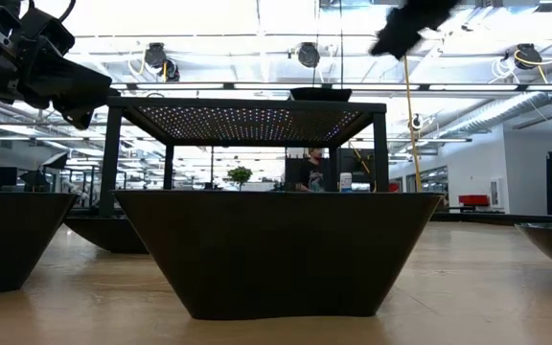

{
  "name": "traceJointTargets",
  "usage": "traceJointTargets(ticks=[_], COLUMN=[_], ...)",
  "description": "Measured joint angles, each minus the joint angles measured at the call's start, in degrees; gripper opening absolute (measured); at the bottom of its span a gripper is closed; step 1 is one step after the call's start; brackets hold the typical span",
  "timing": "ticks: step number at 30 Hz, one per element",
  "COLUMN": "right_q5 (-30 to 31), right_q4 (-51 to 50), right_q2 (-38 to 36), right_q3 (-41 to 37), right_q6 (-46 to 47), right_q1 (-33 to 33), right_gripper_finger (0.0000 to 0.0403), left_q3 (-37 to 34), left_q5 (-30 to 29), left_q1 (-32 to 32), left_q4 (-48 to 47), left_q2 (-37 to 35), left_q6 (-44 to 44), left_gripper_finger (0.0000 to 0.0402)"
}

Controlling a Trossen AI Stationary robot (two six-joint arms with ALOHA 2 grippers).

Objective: Pick & Place Mini shaped plates
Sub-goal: Stack the distorted square plate onto the stacked distorted square plate on the shelf

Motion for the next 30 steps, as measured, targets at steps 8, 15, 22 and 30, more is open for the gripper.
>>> traceJointTargets(ticks=[8,15,22,30], right_q5=[1.81,8.15,8.1,8.09], right_q4=[24.06,39.56,58.63,60.59], right_q2=[-20.33,-33.68,-38.05,-38.37], right_q3=[-28.93,-44.73,-55.94,-58.05], right_q6=[3.18,-4.27,-11.34,-11.57], right_q1=[11.23,13.91,13.81,13.81], right_gripper_finger=[0.0048,0.0046,0.0062,0.0075], left_q3=[0.0,0.0,0.0,0.0], left_q5=[0.0,0.0,-0.01,-1.52], left_q1=[0.01,-0.01,0.0,0.05], left_q4=[0.03,0.04,0.07,7.67], left_q2=[-0.02,-0.02,-0.02,-0.01], left_q6=[0.0,0.0,0.06,-0.02], left_gripper_finger=[0.0145,0.0145,0.0145,0.0145])
